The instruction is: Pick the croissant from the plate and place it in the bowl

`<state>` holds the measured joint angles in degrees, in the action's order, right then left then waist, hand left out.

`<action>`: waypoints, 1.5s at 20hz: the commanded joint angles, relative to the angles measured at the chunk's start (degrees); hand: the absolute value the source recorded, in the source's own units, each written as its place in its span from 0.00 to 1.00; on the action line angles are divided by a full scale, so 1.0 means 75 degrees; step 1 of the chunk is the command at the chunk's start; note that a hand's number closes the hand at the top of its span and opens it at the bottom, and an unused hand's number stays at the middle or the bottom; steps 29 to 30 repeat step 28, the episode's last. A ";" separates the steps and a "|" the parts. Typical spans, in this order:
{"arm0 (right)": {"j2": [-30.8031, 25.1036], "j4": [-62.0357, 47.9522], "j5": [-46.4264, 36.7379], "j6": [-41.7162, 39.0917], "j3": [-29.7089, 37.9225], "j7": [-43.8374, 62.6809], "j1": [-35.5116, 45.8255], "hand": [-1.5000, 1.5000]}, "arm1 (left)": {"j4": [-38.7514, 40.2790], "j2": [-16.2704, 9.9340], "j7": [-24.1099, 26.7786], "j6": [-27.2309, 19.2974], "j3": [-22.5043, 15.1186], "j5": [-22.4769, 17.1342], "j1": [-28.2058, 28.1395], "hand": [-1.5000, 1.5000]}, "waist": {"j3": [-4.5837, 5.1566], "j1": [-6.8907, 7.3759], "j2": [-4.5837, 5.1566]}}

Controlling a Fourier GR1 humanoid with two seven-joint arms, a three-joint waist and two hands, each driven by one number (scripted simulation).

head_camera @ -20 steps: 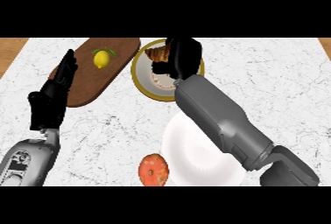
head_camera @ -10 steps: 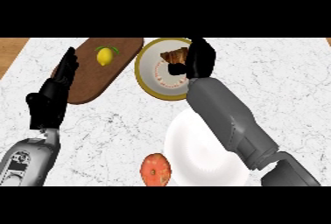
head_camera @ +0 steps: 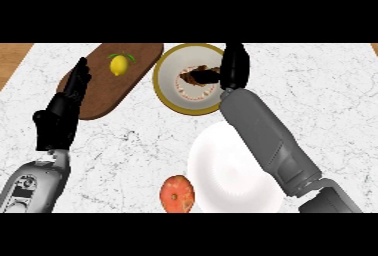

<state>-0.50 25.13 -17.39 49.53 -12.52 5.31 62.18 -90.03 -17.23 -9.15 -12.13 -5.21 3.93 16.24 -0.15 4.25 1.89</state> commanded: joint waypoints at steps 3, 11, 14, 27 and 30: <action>-0.0384 0.0048 0.0996 -0.0747 0.1125 -0.1524 -0.0070 0.00 | -0.0259 -0.0052 -0.0313 0.0010 0.0050 0.0092 -0.0281 0.50 | 0.0008 -0.0239 -0.0142; -0.0200 0.1126 0.1794 -0.1870 0.1651 -0.3045 -0.1624 0.00 | 0.0442 -0.0035 0.0270 0.0061 0.0483 0.0187 -0.0236 0.50 | 0.0018 -0.0570 -0.0241; -0.0376 0.2434 0.1880 -0.2462 0.1344 -0.3166 -0.2770 0.00 | -0.0398 -0.0039 0.0121 -0.0012 0.0531 0.0132 -0.1012 0.50 | 0.0020 -0.0662 -0.0318; -0.0488 0.6216 0.1130 -0.3083 0.0310 -0.1710 -0.5254 0.00 | -0.0515 0.0225 -0.0251 0.0468 0.0760 0.0449 -0.0672 0.50 | 0.0021 -0.0585 -0.0267; -0.0744 0.6461 0.1408 -0.3561 0.0443 -0.1917 -0.5604 0.00 | -0.0233 0.0148 -0.0041 0.0607 0.0998 0.0252 -0.0619 0.50 | 0.0021 -0.0595 -0.0265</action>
